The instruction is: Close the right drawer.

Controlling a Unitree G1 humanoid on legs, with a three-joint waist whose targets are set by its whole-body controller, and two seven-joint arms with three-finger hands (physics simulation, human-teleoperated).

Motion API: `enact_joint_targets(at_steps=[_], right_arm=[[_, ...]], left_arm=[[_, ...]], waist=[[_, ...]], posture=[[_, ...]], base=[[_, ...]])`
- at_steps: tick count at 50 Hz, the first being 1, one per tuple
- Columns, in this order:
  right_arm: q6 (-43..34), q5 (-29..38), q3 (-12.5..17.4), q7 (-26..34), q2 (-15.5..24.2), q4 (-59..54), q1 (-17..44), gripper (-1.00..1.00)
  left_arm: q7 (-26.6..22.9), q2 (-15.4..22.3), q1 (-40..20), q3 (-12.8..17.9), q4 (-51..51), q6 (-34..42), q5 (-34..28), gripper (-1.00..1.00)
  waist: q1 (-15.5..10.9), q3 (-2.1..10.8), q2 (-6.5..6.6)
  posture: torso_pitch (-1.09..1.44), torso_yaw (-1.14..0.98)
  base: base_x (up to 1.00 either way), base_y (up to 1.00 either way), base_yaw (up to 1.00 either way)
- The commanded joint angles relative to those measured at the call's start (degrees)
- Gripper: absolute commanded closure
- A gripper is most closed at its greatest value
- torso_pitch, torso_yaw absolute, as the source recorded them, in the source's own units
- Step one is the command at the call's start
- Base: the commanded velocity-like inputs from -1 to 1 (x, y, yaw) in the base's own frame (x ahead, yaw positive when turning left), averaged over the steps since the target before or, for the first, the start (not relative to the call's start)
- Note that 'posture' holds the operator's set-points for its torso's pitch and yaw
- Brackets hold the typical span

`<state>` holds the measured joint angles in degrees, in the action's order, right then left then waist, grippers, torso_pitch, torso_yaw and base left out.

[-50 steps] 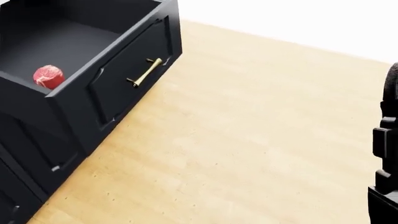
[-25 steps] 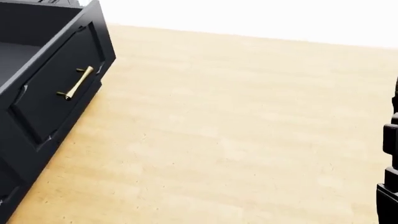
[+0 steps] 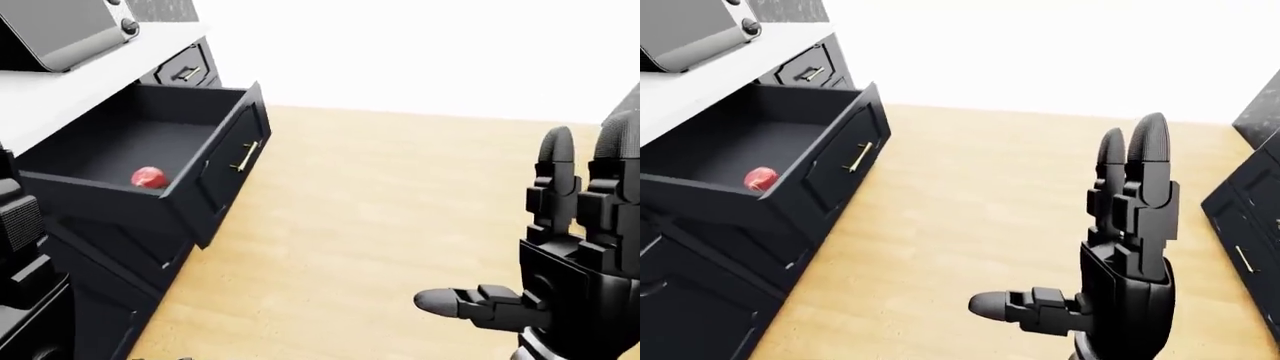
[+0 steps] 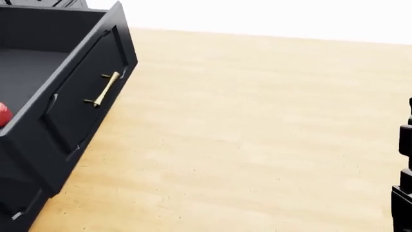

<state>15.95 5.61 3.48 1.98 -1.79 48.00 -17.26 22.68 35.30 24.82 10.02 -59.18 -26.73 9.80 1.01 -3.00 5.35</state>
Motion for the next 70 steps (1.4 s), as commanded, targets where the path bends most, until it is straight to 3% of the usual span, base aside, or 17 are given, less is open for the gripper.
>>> enact_joint_targets(at_steps=[1,2,10,13,14,19,22,24,35,38,39,46,51,52,60,64,70], right_arm=[[1.08,0.10,-0.61,0.20,-0.21,1.33,-0.05,-1.00],[1.11,0.09,-0.59,0.17,-0.20,1.23,0.01,-1.00],[1.63,0.10,-0.93,0.25,-0.16,1.29,-0.77,-1.00],[1.44,-0.03,-0.76,0.36,-0.15,1.45,-0.74,-1.00],[1.42,-0.10,-0.76,0.44,-0.16,1.55,-0.83,-1.00],[1.09,-0.05,-0.58,0.57,-0.19,1.55,-0.67,-1.00],[0.95,0.31,-0.59,0.51,-0.20,0.88,-0.11,-1.00],[1.27,0.60,-0.71,0.34,-0.20,0.39,0.02,-1.00],[1.77,1.08,-1.02,-0.17,0.03,-0.40,0.22,-1.00],[1.86,1.16,-1.08,-0.22,0.01,-0.38,0.05,-1.00],[1.87,1.11,-1.02,-0.23,0.03,-0.33,0.03,-1.00],[1.78,1.00,-0.96,-0.16,0.04,-0.35,0.01,-1.00],[1.84,1.00,-0.92,-0.09,0.00,-0.14,-0.27,-1.00],[1.96,1.06,-0.92,-0.11,-0.04,-0.13,-0.34,-1.00],[1.73,0.68,-0.75,0.30,-0.13,0.75,-0.90,-1.00],[1.55,0.81,-0.78,0.30,-0.18,0.53,-0.54,-1.00],[2.62,1.15,-1.23,0.07,-0.26,0.02,-1.25,-1.00]], left_arm=[[0.45,0.46,0.11,1.03,-0.80,-0.77,0.36,-1.00],[0.47,0.48,0.04,0.97,-0.80,-0.67,0.37,-1.00],[0.52,0.31,1.53,1.20,-0.80,-2.11,0.20,-1.00],[0.41,0.07,1.49,1.00,-0.80,-2.08,0.02,-1.00],[0.33,-0.06,1.58,0.95,-0.80,-2.19,-0.07,-1.00],[0.32,-0.14,1.72,0.69,-0.80,-2.39,-0.34,-1.00],[-0.05,-0.56,1.70,0.55,-0.80,-2.44,-0.49,-1.00],[-0.11,-0.52,1.68,0.64,-0.79,-2.43,-0.37,-1.00],[-0.01,-0.48,2.40,0.82,-0.80,-3.16,-0.37,-1.00],[0.02,-0.35,2.46,0.94,-0.80,-3.18,-0.22,-1.00],[0.01,-0.45,2.50,0.82,-0.80,-3.22,-0.37,-1.00],[0.08,-0.43,3.04,1.03,-0.80,-3.72,-0.28,-1.00],[0.12,-0.42,3.37,1.04,-0.80,-4.05,-0.33,-1.00],[0.12,-0.42,3.54,1.09,-0.80,-4.20,-0.30,-1.00],[0.10,-0.66,3.89,0.85,-0.80,-4.61,-0.58,-1.00],[0.15,-0.45,3.26,0.76,-0.80,-4.01,-0.48,-1.00],[0.09,-0.36,4.07,1.05,-0.80,-4.69,-0.23,-1.00]], waist=[[-0.49,1.30,2.64],[-0.89,0.07,-0.48],[-1.14,-0.83,-4.65],[-0.97,-0.36,-7.94],[-0.11,-0.47,-6.14],[-0.30,0.21,-6.30],[-0.13,-0.79,-3.60],[-0.35,0.47,0.24],[-1.02,-0.76,-4.90],[-0.80,0.08,-8.30],[-0.02,-0.28,-6.29],[-0.44,-0.39,-5.40],[-0.74,0.32,1.41],[-1.18,-0.48,-1.11],[-1.18,-0.69,-4.11],[-1.05,-0.06,-7.71],[-0.48,0.23,-6.61]], posture=[[0.00,0.00],[0.00,0.00],[0.00,0.00],[0.00,0.00],[0.00,0.00],[0.00,0.00],[0.00,0.00],[0.00,0.00],[0.00,0.00],[0.00,0.00],[0.00,0.00],[0.00,0.00],[0.00,0.00],[0.00,0.00],[0.00,0.00],[0.00,0.00],[0.00,0.00]], base=[[0.04,0.47,0.00],[0.04,0.45,0.00],[0.04,0.46,0.00],[0.04,0.45,0.00],[0.05,0.43,0.00],[0.04,0.33,0.00],[0.04,0.28,0.00],[0.04,0.28,0.00],[0.04,0.28,0.00],[0.04,0.28,0.00],[0.05,0.28,0.00],[0.04,0.27,0.00],[0.04,0.28,0.00],[0.05,0.27,0.00],[0.04,0.28,0.00],[0.04,0.28,0.00],[0.04,0.27,0.00]])
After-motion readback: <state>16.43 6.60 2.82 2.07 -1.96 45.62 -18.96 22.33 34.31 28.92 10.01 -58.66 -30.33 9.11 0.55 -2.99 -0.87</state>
